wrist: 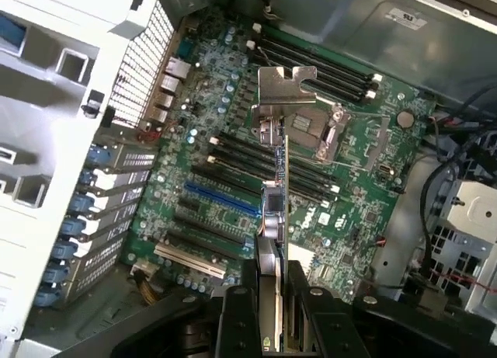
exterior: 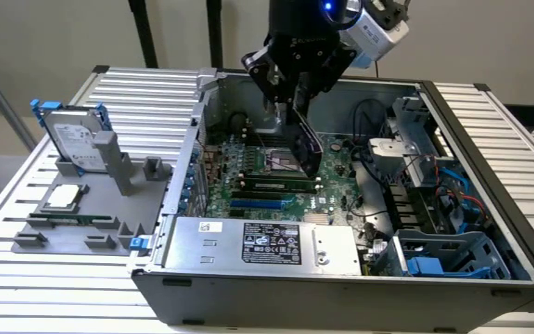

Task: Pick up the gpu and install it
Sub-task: 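Insert the gpu into the slot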

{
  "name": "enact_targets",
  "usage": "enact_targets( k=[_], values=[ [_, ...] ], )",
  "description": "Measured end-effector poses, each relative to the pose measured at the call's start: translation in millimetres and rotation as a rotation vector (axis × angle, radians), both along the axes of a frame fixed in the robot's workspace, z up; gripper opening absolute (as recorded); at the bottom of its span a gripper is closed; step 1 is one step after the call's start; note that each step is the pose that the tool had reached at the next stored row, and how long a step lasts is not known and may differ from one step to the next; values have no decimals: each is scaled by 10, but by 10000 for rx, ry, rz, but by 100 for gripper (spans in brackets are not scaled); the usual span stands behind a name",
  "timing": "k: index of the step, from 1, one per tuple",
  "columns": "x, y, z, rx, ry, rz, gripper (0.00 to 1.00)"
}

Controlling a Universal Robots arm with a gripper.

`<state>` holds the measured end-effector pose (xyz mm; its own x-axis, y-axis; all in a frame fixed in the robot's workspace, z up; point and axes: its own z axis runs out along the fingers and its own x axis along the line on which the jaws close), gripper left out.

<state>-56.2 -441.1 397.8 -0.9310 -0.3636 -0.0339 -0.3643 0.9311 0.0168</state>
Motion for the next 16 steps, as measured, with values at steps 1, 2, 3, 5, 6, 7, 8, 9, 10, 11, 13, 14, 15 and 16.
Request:
enact_targets(
  k=[1, 2, 3, 5, 6, 7, 8, 9, 10, 11, 13, 14, 15, 16],
  values=[
    [0, 0, -6, 1, -1, 179, 0],
    [0, 0, -12, 0, -1, 377, 0],
    [0, 0, -18, 1, -1, 555, 0],
    [0, 0, -29, 0, -1, 910, 0],
    [0, 0, -35, 0, -1, 1090, 0],
    [0, 0, -42, 1, -2, 1270, 0],
    [0, 0, -48, 1, -2, 1465, 0],
    [0, 0, -54, 0, -1, 1646, 0],
    [0, 0, -60, 1, -2, 1825, 0],
    [0, 0, -66, 1, -2, 2006, 0],
    [0, 0, -79, 1, -3, 2365, 0],
    [0, 0, -85, -1, -2, 2545, 0],
    [0, 0, -93, 1, -3, 2724, 0],
    [0, 0, -101, 1, -3, 2922, 0]
  ],
)
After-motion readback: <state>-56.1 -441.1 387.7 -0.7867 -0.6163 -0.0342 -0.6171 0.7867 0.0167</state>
